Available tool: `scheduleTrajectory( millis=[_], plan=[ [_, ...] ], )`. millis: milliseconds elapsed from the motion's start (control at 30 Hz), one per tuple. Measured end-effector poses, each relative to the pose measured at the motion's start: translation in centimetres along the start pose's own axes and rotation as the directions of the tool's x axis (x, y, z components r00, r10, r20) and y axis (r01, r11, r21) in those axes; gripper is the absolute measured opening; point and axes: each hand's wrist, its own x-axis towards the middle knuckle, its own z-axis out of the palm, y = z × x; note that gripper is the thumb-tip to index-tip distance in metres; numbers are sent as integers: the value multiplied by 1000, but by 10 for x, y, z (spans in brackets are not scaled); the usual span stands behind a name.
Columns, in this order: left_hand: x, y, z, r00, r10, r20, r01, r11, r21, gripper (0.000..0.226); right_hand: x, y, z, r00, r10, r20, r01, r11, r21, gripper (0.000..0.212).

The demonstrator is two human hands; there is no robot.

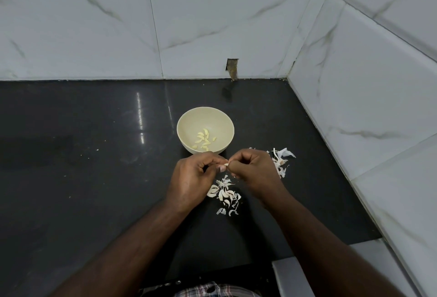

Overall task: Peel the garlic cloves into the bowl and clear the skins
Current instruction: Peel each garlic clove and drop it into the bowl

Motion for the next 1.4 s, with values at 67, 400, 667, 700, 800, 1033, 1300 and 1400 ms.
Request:
scheduleTrajectory(
  millis=[67, 400, 667, 700, 800, 1033, 1300, 1400],
  plan=[
    [2, -3, 0, 997, -75, -3, 75, 995, -62, 20, 2, 1, 1, 1000, 21, -2, -21, 1000, 19, 15],
    [4, -5, 4, 967, -253, 21, 249, 933, -261, 18, 3, -1, -7, 997, 28, 71, -32, 998, 62, 12],
    [2, -3, 3, 975, -220, 13, 218, 958, -188, 22, 4, 1, -6, 998, 21, 61, -23, 999, 34, 7],
    [2, -2, 2, 980, -199, 10, 198, 966, -166, 26, 4, 2, -5, 999, 2, 49, -2, 1000, -3, 7],
    [1, 0, 1, 990, -143, -4, 141, 982, -125, 29, 4, 5, -3, 999, -15, 39, 18, 997, -79, 9],
    [-2, 3, 1, 996, -90, 0, 90, 989, -121, 25, 2, 1, -4, 997, -52, 50, 56, 995, -87, 8],
    [5, 1, 2, 972, -234, 14, 226, 920, -319, 19, 3, -2, -12, 994, -100, 48, 104, 992, -78, 12],
    [3, 1, 3, 970, -244, 9, 234, 918, -319, 17, 3, 1, -10, 988, -151, 38, 156, 960, -234, 12]
  ],
)
